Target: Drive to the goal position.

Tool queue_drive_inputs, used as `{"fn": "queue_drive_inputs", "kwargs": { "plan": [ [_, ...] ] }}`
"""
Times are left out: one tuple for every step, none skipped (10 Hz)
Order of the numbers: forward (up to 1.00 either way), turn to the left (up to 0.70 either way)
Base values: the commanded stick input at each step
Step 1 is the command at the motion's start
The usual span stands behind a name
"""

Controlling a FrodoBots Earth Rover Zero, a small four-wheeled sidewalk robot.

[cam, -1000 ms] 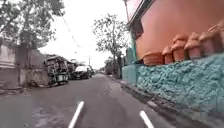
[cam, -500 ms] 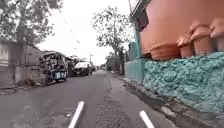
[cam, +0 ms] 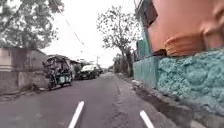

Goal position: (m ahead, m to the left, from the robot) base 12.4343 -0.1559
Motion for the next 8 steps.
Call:
{"fn": "queue_drive_inputs", "kwargs": {
  "plan": [
    [1.00,0.00],
    [1.00,0.00],
    [1.00,0.00],
    [1.00,0.00],
    [1.00,0.00],
    [1.00,0.00],
    [1.00,0.00],
    [1.00,0.00]
  ]
}}
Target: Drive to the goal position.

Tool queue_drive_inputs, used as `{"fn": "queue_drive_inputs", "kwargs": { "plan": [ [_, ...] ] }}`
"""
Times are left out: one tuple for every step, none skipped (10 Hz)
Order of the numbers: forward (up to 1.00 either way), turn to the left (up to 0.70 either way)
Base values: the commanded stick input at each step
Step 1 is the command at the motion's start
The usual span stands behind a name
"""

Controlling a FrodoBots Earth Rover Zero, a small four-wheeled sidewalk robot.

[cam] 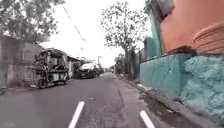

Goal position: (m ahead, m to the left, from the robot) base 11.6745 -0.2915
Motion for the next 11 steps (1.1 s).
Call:
{"fn": "queue_drive_inputs", "kwargs": {
  "plan": [
    [1.00,0.00],
    [1.00,0.00],
    [1.00,0.00],
    [1.00,0.00],
    [1.00,0.00],
    [1.00,0.00],
    [1.00,0.00],
    [1.00,0.00],
    [1.00,0.00],
    [1.00,0.00],
    [1.00,0.00]
  ]
}}
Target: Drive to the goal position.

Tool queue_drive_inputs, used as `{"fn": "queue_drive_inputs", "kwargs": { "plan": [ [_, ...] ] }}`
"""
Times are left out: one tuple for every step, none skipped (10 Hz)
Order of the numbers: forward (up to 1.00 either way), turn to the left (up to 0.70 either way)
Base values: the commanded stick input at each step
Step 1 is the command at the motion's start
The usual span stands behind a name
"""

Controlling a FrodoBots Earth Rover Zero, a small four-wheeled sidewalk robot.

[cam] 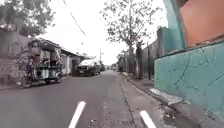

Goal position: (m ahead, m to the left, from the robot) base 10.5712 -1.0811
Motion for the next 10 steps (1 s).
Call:
{"fn": "queue_drive_inputs", "kwargs": {
  "plan": [
    [1.00,0.00],
    [1.00,0.00],
    [1.00,0.00],
    [1.00,0.00],
    [1.00,0.00],
    [1.00,0.00],
    [1.00,0.00],
    [1.00,0.00],
    [1.00,0.00],
    [1.00,0.00]
  ]
}}
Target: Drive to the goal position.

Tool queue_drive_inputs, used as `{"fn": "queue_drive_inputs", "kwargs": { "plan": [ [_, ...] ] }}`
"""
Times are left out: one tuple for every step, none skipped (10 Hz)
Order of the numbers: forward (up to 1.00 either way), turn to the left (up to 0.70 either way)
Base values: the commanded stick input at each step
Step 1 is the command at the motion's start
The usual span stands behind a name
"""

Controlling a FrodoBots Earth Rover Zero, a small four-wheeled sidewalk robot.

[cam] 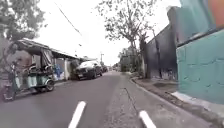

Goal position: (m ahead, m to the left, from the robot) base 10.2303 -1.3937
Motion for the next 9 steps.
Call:
{"fn": "queue_drive_inputs", "kwargs": {
  "plan": [
    [1.00,0.00],
    [1.00,0.00],
    [1.00,0.00],
    [1.00,0.00],
    [1.00,0.00],
    [1.00,0.00],
    [1.00,0.00],
    [1.00,0.00],
    [1.00,0.00]
  ]
}}
